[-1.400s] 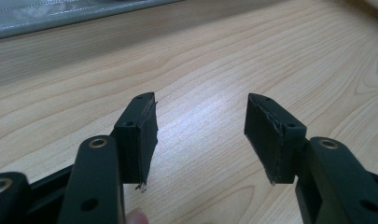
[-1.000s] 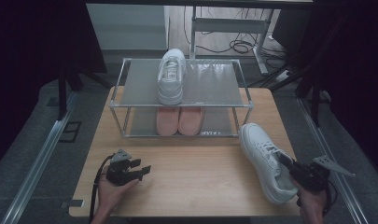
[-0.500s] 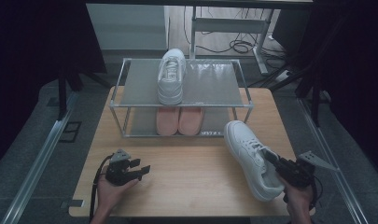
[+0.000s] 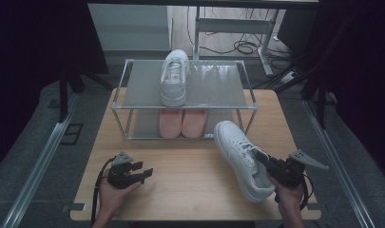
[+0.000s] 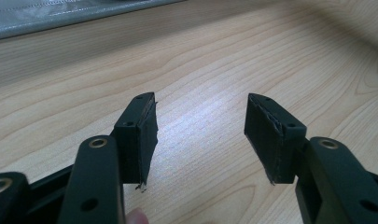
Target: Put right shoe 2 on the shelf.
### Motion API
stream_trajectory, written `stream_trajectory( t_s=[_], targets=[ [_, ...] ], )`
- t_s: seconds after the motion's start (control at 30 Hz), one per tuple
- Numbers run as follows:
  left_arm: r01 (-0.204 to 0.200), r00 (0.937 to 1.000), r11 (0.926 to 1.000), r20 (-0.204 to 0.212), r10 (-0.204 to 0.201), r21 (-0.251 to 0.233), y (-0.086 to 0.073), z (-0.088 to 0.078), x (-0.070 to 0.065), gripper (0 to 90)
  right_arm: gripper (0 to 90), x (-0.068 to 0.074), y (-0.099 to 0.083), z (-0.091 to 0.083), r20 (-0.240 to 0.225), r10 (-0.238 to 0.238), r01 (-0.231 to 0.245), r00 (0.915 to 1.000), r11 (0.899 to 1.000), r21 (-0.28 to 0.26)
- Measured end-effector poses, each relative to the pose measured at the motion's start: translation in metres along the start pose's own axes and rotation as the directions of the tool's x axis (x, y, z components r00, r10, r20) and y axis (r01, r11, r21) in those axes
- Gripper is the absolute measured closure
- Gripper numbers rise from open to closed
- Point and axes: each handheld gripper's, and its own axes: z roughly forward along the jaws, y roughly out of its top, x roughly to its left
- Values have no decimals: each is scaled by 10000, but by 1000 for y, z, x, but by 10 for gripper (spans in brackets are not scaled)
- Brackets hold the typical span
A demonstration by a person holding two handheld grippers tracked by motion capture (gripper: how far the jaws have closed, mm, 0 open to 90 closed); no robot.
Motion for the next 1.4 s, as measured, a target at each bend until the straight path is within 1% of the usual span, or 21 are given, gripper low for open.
stream_trajectory(
  t_s=[0.27, 0.43, 0.67, 0.77, 1.0, 1.13, 1.4],
  targets=[
    [-1, 10000, 10000, -12, 1, 10, 0, 0, 1, 441, 814, 15, 3, 9, -367, -37, 34, 9993, 10000, -68],
    [-11, 10000, 10000, -27, 11, -26, 0, -1, 1, 441, 814, 21, 4, 12, -605, 2, -12, 9982, 9999, -164],
    [19, 10000, 10000, -7, -19, 16, 0, 0, 1, 441, 815, 28, 7, 12, -762, 19, -44, 9971, 9995, -324],
    [30, 10000, 10000, 0, -30, 9, -1, 0, 1, 441, 815, 32, 11, 10, -982, 96, -143, 9951, 9988, -465],
    [12, 10000, 10000, -9, -12, 34, -1, 0, 0, 441, 815, 41, 16, 9, -1288, 0, -83, 9917, 9979, -641],
    [15, 10000, 10000, 1, -15, 32, -1, 0, 0, 441, 815, 48, 22, 9, -1524, 35, -161, 9883, 9965, -818],
    [39, 10000, 10000, -8, -39, 40, -1, 1, 0, 441, 814, 60, 36, 9, -1850, -183, 0, 9826, 9951, -984]
  ],
)
